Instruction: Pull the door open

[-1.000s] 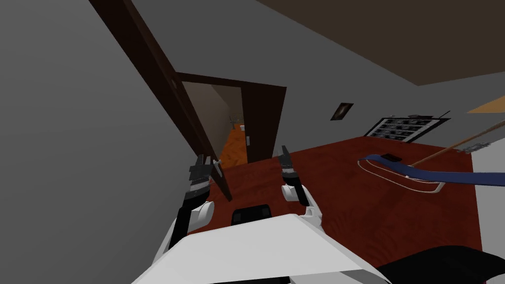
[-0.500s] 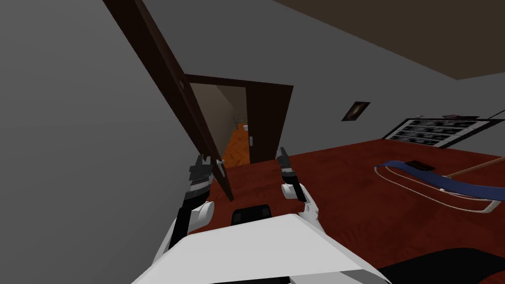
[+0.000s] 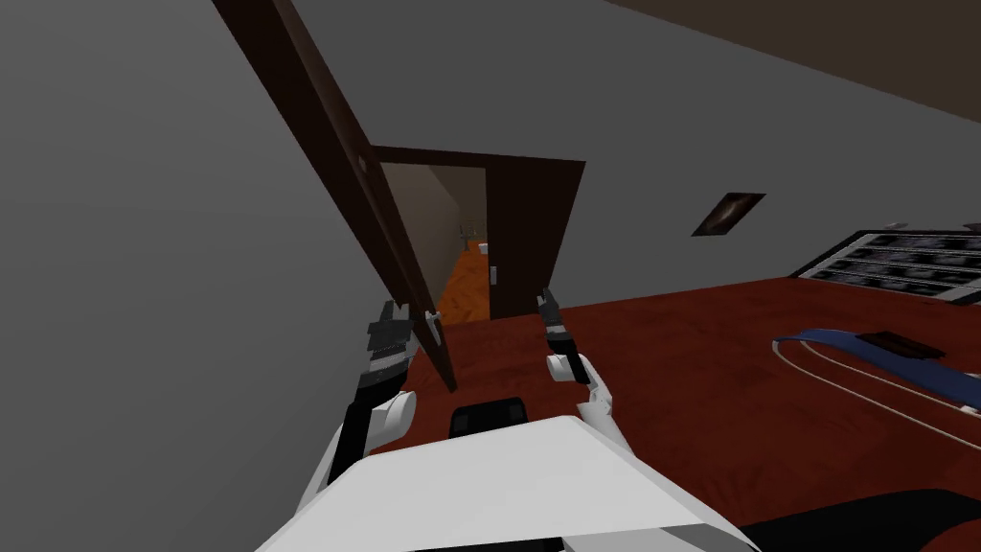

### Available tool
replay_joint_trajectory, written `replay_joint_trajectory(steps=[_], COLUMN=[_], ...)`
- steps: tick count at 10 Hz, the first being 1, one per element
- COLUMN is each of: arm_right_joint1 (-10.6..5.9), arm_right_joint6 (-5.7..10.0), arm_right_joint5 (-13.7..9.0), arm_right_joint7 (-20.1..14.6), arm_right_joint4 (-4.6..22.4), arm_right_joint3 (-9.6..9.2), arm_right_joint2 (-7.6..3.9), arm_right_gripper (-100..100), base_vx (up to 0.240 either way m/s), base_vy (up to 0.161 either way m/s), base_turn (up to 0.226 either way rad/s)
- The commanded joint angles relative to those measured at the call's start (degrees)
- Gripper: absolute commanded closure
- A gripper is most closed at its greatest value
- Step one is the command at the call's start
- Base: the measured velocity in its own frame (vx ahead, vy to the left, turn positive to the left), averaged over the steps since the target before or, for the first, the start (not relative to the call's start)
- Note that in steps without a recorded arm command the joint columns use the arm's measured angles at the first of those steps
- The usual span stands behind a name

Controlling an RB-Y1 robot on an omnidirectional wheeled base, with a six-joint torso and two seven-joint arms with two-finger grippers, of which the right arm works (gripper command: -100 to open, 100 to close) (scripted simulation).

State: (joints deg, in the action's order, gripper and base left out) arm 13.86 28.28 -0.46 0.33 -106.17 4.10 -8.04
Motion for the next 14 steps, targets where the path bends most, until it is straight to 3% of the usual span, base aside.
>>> replay_joint_trajectory(steps=[1,4,7,8,9,10,11,12,13,14], arm_right_joint1=[-0.67,-2.98,-4.19,-5.39,-5.39,-6.60,-6.60,-7.84,-7.84,-9.08], arm_right_joint6=[-0.15,0.15,0.31,0.47,0.47,0.63,0.63,0.79,0.79,0.96], arm_right_joint5=[-0.4,-1.3,-1.8,-2.3,-2.3,-2.8,-2.8,-3.2,-3.2,-3.7], arm_right_joint7=[-0.3,-0.6,-0.8,-0.9,-0.9,-1.1,-1.1,-1.2,-1.2,-1.4], arm_right_joint4=[2.2,7.2,10.2,12.4,13.0,14.6,15.8,17.4,18.7,20.9], arm_right_joint3=[0.58,1.83,2.48,3.13,3.13,3.78,3.78,4.45,4.45,5.12], arm_right_joint2=[-0.66,-1.93,-2.59,-3.25,-3.25,-3.92,-3.92,-4.59,-4.59,-5.27], arm_right_gripper=[-100,-100,-100,-100,-100,-100,-100,-100,-100,-100], base_vx=[0.068,0.056,0.049,0.060,0.046,0.048,0.049,0.059,0.056,0.063], base_vy=[0.004,0.006,0.004,0.004,-0.006,-0.002,-0.003,0.001,-0.005,0.002], base_turn=[0.082,0.111,0.093,0.152,0.074,0.122,0.065,0.154,0.075,0.145])
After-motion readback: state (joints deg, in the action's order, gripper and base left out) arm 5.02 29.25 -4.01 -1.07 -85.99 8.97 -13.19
